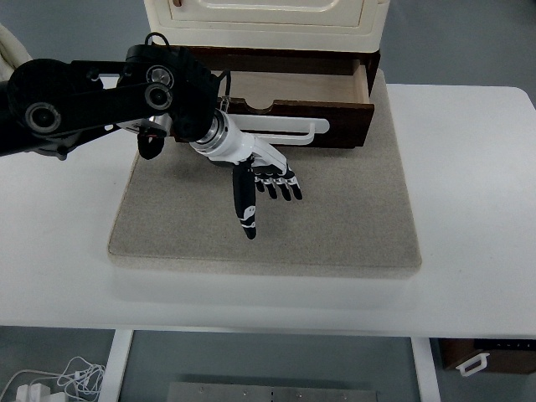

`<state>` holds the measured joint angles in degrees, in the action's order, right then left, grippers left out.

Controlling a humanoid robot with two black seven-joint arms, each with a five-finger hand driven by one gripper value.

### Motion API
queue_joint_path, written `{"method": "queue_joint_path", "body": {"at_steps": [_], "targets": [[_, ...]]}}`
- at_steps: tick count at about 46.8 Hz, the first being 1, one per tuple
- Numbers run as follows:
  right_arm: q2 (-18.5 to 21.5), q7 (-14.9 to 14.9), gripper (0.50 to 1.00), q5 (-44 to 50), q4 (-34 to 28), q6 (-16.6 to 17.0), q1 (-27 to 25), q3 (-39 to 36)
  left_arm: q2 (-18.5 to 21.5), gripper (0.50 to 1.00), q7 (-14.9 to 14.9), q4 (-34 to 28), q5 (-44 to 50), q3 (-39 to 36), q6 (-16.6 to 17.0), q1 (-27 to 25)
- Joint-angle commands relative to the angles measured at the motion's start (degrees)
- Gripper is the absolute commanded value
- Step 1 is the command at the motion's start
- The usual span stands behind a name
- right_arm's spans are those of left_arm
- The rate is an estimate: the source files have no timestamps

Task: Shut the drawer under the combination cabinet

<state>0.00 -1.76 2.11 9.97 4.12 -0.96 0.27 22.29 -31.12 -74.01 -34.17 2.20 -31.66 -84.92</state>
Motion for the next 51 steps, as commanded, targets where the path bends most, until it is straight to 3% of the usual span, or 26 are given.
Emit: {"method": "queue_joint_path", "body": {"at_steps": [1,51], "targets": [[0.0,0.0,0.952,0.0,0.0,0.0,0.0,0.1,-0.1,0.996,0.0,1.0,0.0,0.1,-0.1,-0.2],[0.0,0.0,0.952,0.0,0.0,-0.1,0.0,0.0,-2.6,0.996,0.2,10.8,-4.5,3.3,0.0,-0.1]]}}
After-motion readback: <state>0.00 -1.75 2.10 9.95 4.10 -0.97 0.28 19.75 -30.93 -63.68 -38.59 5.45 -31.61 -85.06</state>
